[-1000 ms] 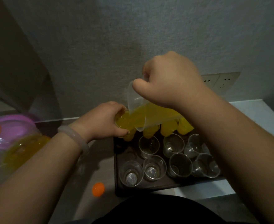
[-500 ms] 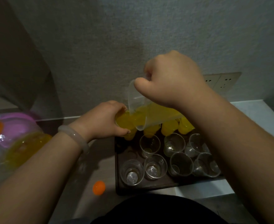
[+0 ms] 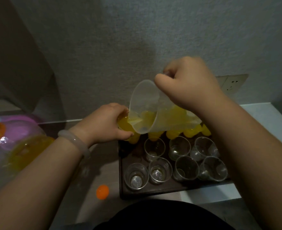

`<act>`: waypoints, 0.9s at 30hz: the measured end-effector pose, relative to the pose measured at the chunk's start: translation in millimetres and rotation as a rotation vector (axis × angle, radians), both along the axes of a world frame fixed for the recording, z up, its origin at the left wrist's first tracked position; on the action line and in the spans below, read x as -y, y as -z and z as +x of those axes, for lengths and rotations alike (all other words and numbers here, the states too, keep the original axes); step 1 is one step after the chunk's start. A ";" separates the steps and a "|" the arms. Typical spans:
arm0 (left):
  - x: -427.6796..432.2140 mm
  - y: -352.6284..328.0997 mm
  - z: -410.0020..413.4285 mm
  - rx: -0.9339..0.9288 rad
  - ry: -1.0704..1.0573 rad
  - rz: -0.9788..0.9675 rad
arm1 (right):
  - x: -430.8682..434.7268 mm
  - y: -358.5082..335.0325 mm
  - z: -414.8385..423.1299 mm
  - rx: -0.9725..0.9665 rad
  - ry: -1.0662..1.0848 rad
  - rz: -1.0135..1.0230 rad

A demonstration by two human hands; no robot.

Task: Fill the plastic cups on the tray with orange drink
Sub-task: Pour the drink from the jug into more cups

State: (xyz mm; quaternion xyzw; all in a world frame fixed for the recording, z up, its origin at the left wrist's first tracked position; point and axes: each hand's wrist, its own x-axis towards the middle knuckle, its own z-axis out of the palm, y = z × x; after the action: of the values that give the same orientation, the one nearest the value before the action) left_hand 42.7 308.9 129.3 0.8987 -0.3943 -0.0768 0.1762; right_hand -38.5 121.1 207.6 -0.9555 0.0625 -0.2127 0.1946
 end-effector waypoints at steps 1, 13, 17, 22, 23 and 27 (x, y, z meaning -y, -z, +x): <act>-1.0 -0.4 -0.2 -0.003 -0.006 -0.005 | 3.7 4.0 -0.4 0.014 0.013 0.061; -12.7 -0.3 -4.3 -0.046 0.012 0.011 | 33.5 39.4 -19.5 0.266 0.206 0.668; -8.6 2.1 -6.6 -0.067 0.092 0.057 | 37.8 35.4 -22.0 0.309 0.218 0.729; -4.3 8.5 -5.4 -0.071 0.137 0.059 | 41.2 36.9 -22.8 0.332 0.219 0.723; -4.1 10.3 -4.9 -0.074 0.145 0.062 | 41.6 37.3 -22.9 0.333 0.217 0.723; -4.0 17.1 -5.7 -0.101 0.165 0.084 | 43.4 39.6 -23.1 0.347 0.220 0.741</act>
State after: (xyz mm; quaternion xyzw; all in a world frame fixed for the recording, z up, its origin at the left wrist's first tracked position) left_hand 36.9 312.8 112.2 0.8647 -0.4542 -0.1525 0.1512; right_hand -61.6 77.6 168.0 -0.7587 0.2025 -0.3530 0.5086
